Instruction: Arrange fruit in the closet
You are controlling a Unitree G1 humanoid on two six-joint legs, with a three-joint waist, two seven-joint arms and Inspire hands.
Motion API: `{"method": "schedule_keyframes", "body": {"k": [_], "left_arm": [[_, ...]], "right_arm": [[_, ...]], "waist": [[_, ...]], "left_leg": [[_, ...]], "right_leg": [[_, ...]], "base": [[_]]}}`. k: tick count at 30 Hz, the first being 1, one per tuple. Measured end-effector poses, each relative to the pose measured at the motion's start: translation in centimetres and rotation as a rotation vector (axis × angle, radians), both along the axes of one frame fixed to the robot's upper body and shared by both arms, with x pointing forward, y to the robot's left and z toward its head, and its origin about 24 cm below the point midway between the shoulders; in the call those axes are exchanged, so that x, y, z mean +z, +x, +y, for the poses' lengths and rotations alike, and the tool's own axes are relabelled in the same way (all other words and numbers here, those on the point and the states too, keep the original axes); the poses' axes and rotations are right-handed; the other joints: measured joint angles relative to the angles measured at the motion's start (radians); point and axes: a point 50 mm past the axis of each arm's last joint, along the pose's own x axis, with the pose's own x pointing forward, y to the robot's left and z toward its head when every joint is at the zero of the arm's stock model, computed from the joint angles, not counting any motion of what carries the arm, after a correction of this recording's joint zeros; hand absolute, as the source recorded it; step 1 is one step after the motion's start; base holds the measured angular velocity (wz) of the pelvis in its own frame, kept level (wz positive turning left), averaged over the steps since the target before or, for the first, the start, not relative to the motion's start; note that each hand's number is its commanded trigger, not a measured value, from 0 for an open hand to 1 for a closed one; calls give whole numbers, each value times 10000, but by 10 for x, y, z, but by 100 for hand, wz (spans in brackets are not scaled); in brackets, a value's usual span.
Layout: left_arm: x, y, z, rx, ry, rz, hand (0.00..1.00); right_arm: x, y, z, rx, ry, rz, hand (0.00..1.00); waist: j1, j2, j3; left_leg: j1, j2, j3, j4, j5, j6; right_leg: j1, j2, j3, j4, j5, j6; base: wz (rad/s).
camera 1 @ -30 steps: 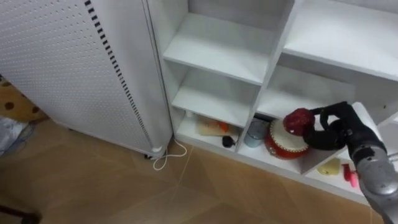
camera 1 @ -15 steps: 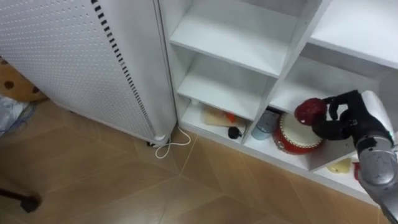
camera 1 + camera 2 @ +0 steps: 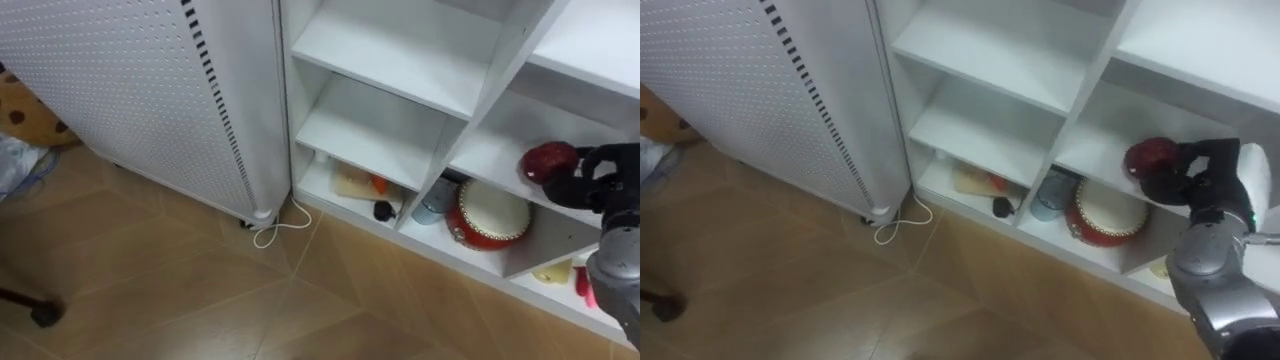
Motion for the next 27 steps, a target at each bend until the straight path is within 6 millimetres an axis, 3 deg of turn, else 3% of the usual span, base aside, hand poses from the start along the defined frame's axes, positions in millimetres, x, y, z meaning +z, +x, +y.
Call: {"method": "schedule_keyframes", "body": {"k": [8,17,27], "left_arm": [[2,1,0,138,223,-173,0],[5,-10,2,38,252,-65,0],[4,-13,2,-59,313,134,0]], "right_arm": [[25,-6,-21,-1571,449,-1045,0],[17,-10,-28,-2058,999,-787,0],[-15,-22,-42,-2110,1099,430,0]], "waist": [[-25,-3,-2],[54,6,-3],[584,194,15]], "left_leg": [[-42,-9,-26,361,-174,122],[48,-31,-30,585,-346,262],[1122,-114,30,323,-506,314]], "right_leg": [[54,8,52,172,-42,92],[234,12,78,202,-73,283],[1287,74,138,-129,-137,509]], "base": [[-4],[-1],[0]]}}
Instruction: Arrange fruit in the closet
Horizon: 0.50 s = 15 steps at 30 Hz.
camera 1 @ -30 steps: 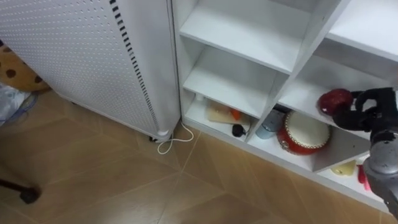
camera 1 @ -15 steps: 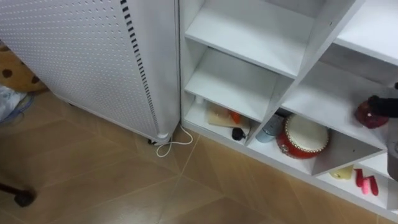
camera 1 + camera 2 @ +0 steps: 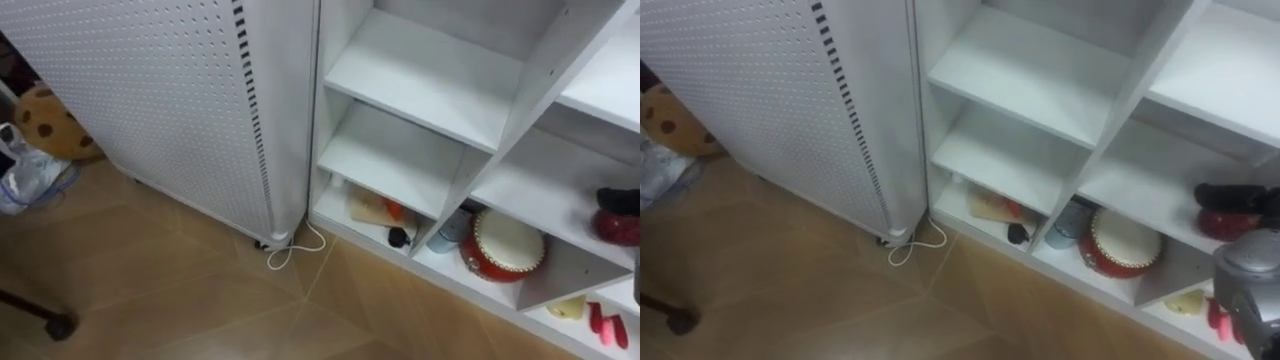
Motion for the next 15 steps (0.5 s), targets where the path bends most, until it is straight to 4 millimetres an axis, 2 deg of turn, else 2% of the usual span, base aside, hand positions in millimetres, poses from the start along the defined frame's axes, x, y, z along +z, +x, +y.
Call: {"method": "schedule_keyframes", "body": {"k": [3,5,9,13,15], "left_arm": [[-2,-3,-3,-113,-46,184,0],[-3,-3,-4,-344,34,281,0],[-9,-8,-12,-232,-206,472,0],[-11,-13,-12,-110,-191,684,0],[-11,-13,-13,-150,-231,632,0]], "right_arm": [[-15,-6,-4,378,-187,670,0],[-25,-10,-5,728,-479,1185,0],[-62,-30,-8,1799,-1547,3002,0],[-94,-47,2,3055,-2532,4441,0],[-118,-62,11,4036,-2729,5318,0]], "waist": [[35,192,60],[93,224,53],[452,224,42],[399,249,24],[434,278,-27]], "left_leg": [[627,21,1,-303,-16,10],[1016,9,69,-608,-13,11],[2140,110,441,-1413,2,18],[2828,212,476,-1985,43,-24],[3357,291,489,-2436,79,-69]], "right_leg": [[639,135,-13,-406,69,102],[981,133,-2,-685,124,145],[1827,306,183,-1436,324,237],[2523,484,113,-2090,441,253],[3072,635,10,-2648,545,265]], "base": [[0],[-3],[-16],[-6],[-4]]}}
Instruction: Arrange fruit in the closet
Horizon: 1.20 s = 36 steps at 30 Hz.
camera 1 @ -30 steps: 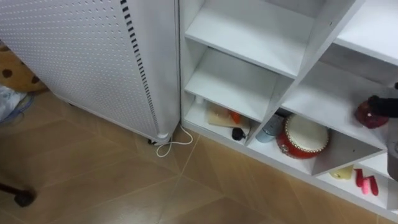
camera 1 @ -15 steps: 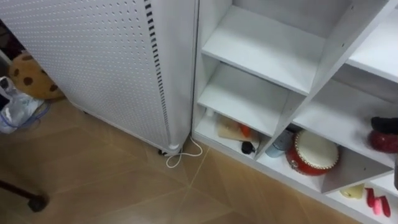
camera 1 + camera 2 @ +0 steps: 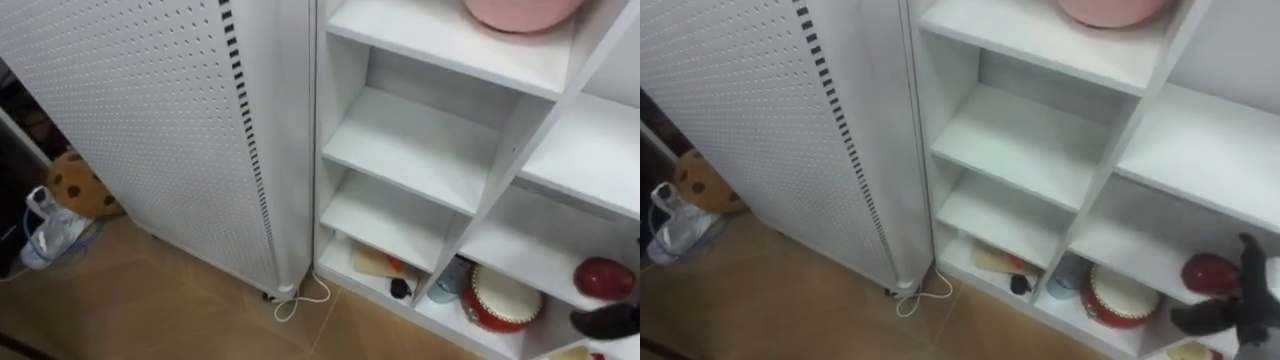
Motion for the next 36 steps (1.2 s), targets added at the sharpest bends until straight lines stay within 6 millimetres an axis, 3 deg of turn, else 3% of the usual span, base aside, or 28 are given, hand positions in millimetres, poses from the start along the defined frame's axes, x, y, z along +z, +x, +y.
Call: {"method": "schedule_keyframes", "body": {"k": [2,4,6,10,12,16,18,23,26,30,33,36], "left_arm": [[-1,-3,0,-35,-13,79,0],[-5,-7,-7,99,-176,192,0],[-8,-8,-14,113,-373,149,0],[-14,-12,-30,-178,-701,191,0],[-16,-14,-36,-320,-869,120,0],[-19,-29,-49,-219,-1030,290,0],[-20,-39,-55,-202,-906,433,0],[-17,-48,-55,-413,-647,476,0],[-17,-42,-48,-126,-415,330,0],[-14,-6,-34,326,-344,-384,0],[-11,8,-29,516,-326,-915,0],[-13,5,-32,497,-532,-768,0]], "right_arm": [[-27,-18,7,190,329,882,0],[-68,-49,22,482,763,2387,0],[-94,-74,37,859,1163,3448,0],[-137,-129,64,1090,2227,5427,0],[-149,-149,73,1033,2705,6002,0],[-162,-182,86,854,3446,6580,0],[-168,-198,94,506,4048,6694,0],[-172,-219,93,-524,4899,6619,0],[-174,-226,89,-1143,5192,6611,0],[-173,-238,74,-2004,5295,6637,0],[-172,-254,64,-2600,5075,6884,0],[-174,-274,62,-2981,4943,7580,0]], "waist": [[-59,23,-22],[-238,153,-213],[-389,197,-289],[-793,455,-379],[-838,589,-400],[-1079,707,-477],[-1309,630,-571],[-1887,578,-585],[-2162,585,-587],[-2801,726,-577],[-2964,818,-593],[-2993,884,-625]], "left_leg": [[557,3,41,-394,15,-25],[1224,-3,18,-1066,124,-60],[1688,-27,58,-1592,239,-77],[3032,-151,59,-2759,445,-132],[3590,-136,54,-3160,488,-162],[4804,-230,124,-4155,641,-158],[5625,-351,213,-4861,810,-155],[7076,-485,380,-5716,912,-148],[7760,-512,522,-6116,914,-151],[8337,-523,659,-6407,917,-148],[8806,-517,998,-6686,919,-146],[9394,-501,1262,-7095,921,-148]], "right_leg": [[534,80,6,-407,45,59],[1293,237,-141,-1207,210,166],[1745,295,-197,-1744,367,195],[3104,441,-326,-2954,612,354],[3739,557,-408,-3523,740,395],[4965,676,-503,-4632,990,564],[5683,694,-508,-5294,1135,670],[7089,749,-490,-6189,1298,861],[7649,796,-268,-6545,1363,915],[8283,967,306,-7206,1620,956],[8406,973,703,-7202,1642,984],[8568,1029,1171,-7221,1657,996]], "base": [[-2],[7],[0],[4],[4],[3],[0],[0],[-16],[-9],[-43],[-57]]}}
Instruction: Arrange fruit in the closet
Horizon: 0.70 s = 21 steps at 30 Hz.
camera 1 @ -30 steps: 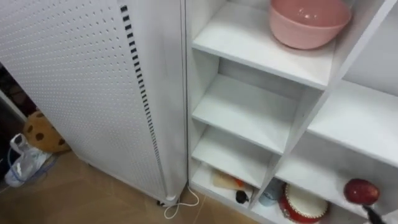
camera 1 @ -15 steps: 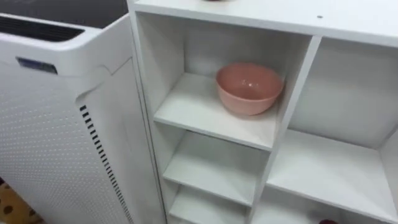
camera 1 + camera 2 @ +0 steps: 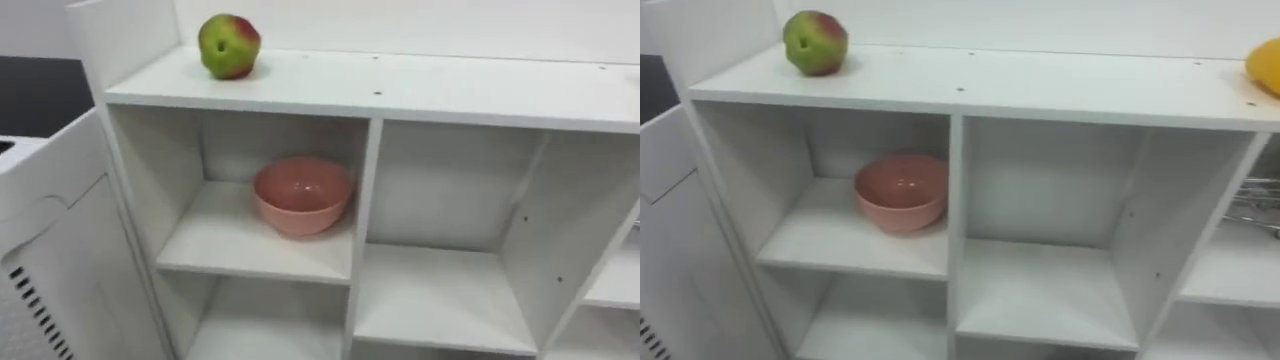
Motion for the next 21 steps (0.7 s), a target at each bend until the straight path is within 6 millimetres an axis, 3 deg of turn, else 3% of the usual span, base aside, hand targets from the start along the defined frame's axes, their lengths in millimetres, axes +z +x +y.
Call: {"method": "schedule_keyframes", "body": {"k": [4,9,21], "left_arm": [[-5,-22,-4,318,-66,774,0],[-9,-36,-7,441,-147,1571,0],[-12,-32,-15,613,-549,1857,0]], "right_arm": [[-5,-25,5,-458,161,1041,0],[-7,-30,9,-548,359,1601,0],[-10,-26,14,-532,1085,2123,0]], "waist": [[-180,4,32],[-284,55,13],[-354,126,25]], "left_leg": [[678,31,205,-206,3,-6],[872,55,447,-204,3,-6],[970,242,461,-259,-9,-51]], "right_leg": [[413,29,43,-11,4,4],[456,51,290,19,8,-3],[505,238,377,53,202,-117]], "base": [[-30],[-15],[-2]]}}
